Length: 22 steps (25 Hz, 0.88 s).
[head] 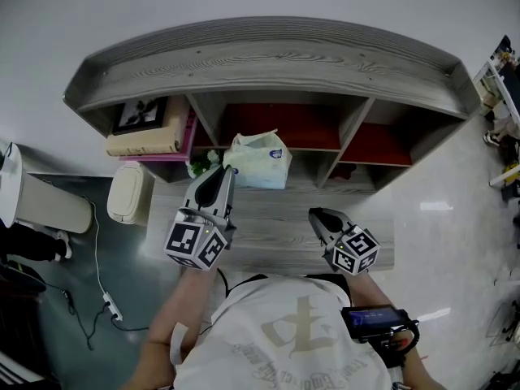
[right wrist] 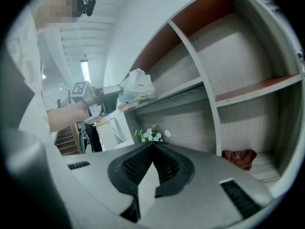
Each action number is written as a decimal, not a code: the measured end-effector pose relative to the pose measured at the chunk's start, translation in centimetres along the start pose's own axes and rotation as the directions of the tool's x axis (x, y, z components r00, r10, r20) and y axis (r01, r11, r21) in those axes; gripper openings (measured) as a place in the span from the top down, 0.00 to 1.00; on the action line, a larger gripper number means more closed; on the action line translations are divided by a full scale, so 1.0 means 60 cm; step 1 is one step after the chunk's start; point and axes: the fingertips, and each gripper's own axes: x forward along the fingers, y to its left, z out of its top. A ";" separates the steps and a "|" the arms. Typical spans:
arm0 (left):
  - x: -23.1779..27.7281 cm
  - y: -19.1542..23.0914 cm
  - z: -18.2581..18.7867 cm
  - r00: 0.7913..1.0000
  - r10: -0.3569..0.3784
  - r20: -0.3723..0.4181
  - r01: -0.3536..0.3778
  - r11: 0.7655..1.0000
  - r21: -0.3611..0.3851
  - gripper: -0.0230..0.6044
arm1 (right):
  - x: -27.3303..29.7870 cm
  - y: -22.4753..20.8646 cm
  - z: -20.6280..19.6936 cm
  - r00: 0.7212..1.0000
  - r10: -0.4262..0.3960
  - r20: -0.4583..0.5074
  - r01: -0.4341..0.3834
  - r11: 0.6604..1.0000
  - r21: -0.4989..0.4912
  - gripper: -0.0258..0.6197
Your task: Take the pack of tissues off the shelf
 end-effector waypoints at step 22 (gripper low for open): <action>-0.125 0.044 -0.115 0.993 0.102 -0.061 -0.106 0.992 -0.067 0.91 | 0.028 0.014 -0.013 0.997 0.073 -0.040 -0.073 0.997 -0.018 0.95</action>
